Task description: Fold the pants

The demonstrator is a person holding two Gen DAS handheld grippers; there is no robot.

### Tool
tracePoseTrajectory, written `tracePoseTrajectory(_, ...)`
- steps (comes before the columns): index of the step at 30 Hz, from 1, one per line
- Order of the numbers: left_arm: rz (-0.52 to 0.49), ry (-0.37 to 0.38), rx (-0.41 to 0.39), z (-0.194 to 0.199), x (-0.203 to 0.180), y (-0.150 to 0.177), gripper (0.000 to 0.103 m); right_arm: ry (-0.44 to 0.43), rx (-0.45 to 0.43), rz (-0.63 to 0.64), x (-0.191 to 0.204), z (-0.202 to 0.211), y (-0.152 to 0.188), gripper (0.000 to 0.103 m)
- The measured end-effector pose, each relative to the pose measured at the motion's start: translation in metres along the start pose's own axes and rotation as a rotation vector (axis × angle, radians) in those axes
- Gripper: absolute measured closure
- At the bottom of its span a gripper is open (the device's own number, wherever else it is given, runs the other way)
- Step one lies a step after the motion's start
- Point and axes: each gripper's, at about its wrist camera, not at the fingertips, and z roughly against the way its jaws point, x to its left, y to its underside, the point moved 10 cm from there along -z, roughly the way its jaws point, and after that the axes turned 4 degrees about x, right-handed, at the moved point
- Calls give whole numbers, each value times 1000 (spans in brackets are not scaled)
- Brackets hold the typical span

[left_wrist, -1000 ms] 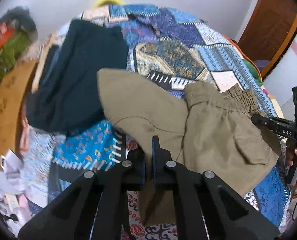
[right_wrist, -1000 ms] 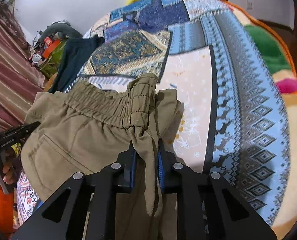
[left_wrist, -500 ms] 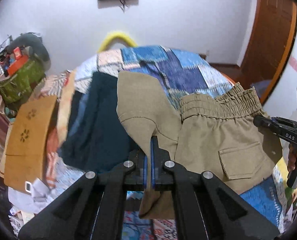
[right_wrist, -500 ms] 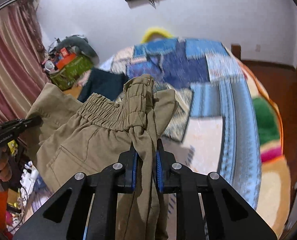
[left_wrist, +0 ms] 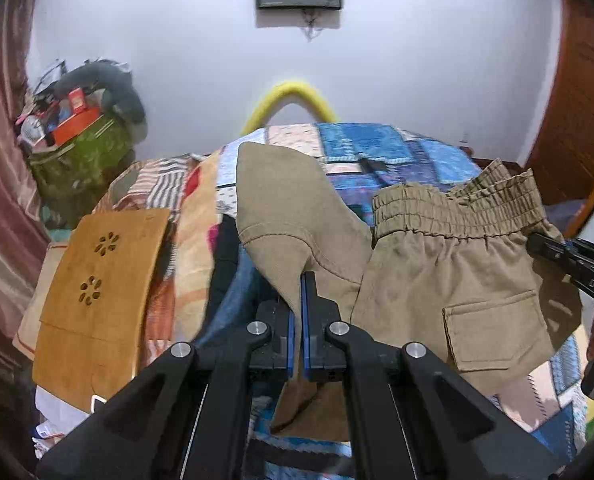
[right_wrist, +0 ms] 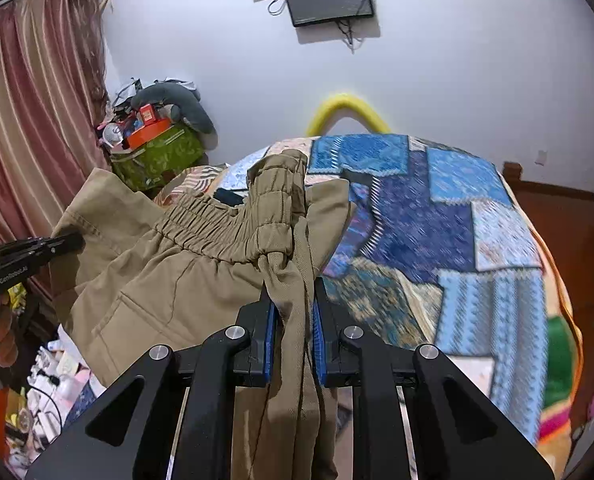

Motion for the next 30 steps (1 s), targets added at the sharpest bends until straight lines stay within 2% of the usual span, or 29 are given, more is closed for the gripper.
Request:
tracePoseTrajectory(8, 56, -60, 64, -73, 62, 12, 101, -30, 57, 3, 31, -70, -5, 89)
tracePoseTrajectory(12, 83, -63, 156, -122, 84, 41, 101, -61, 112, -6, 42, -107, 17, 89)
tracePoseTrajectory(15, 77, -105, 222, -153, 98, 69, 100, -40, 153, 20, 45, -126, 37, 89)
tracePoseTrajectory(17, 96, -97, 242, -165, 105, 82, 97, -18, 176, 18, 41, -133, 49, 88)
tracePoseTrajectory(21, 103, -91, 244, -166, 110, 95, 86, -6, 206, -4, 32, -131, 59, 80)
tracePoseTrajectory(24, 92, -103, 244, -154, 108, 98, 78, 16, 220, 29, 33, -119, 61, 79)
tracePoseTrajectory(27, 99, -74, 250, -136, 102, 101, 75, 21, 196, 53, 37, -101, 59, 79)
tracePoseTrajectory(30, 75, -78, 215, -105, 91, 95, 75, 7, 157, 69, 45, -74, 53, 78)
